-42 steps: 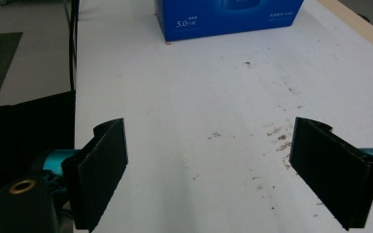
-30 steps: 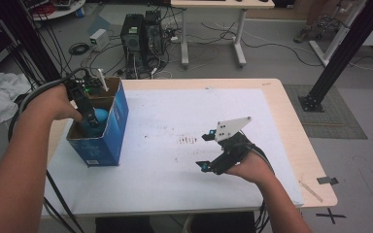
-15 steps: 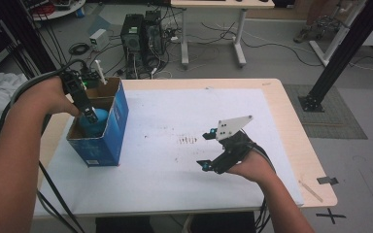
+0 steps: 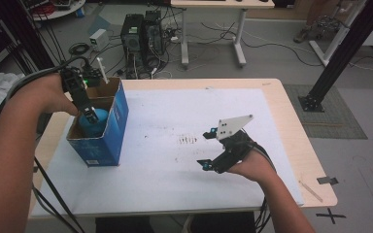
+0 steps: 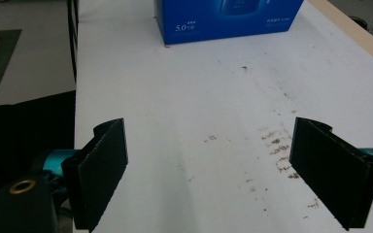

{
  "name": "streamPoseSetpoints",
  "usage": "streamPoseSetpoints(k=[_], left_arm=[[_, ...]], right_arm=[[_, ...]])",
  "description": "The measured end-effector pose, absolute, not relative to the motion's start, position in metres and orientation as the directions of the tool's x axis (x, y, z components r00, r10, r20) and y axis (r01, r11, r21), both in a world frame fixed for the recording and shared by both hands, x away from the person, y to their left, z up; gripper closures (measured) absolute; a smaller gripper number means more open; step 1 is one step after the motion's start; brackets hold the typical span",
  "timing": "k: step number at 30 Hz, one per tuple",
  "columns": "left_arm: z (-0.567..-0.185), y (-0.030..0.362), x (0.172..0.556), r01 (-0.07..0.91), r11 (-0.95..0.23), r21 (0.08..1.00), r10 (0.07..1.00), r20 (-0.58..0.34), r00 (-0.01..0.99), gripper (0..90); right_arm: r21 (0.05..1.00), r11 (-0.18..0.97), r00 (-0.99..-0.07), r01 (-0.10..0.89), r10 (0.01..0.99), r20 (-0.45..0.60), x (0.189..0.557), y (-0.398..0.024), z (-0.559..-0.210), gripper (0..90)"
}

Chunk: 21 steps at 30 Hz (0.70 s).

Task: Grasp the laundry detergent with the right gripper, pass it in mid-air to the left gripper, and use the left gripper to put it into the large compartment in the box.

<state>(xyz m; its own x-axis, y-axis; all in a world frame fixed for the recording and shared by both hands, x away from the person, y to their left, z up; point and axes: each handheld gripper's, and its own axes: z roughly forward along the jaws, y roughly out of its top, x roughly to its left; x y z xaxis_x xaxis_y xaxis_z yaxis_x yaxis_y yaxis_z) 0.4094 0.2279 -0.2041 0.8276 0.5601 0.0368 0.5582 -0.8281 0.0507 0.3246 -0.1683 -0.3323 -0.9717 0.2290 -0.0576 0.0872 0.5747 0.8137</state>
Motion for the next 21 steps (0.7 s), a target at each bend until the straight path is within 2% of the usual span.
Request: streamPoseSetpoints(k=[10,14,21], left_arm=[[-0.198,0.218,0.404,0.519,-0.854,0.046,0.521,0.037,0.853,16.5],[-0.193,0.206,0.399,0.468,-0.882,0.061,0.469,0.01,0.883,16.5],[-0.19,0.193,0.397,0.428,-0.9,0.077,0.432,0.033,0.901,16.5]], right_arm=[[0.798,0.597,-0.97,0.075,0.229,-0.08,0.326,-0.174,-0.319,13.1],[0.782,0.619,-0.969,0.073,0.23,-0.091,0.328,-0.179,-0.306,13.1],[0.742,0.667,-0.97,0.075,0.223,-0.102,0.334,-0.184,-0.29,13.1]])
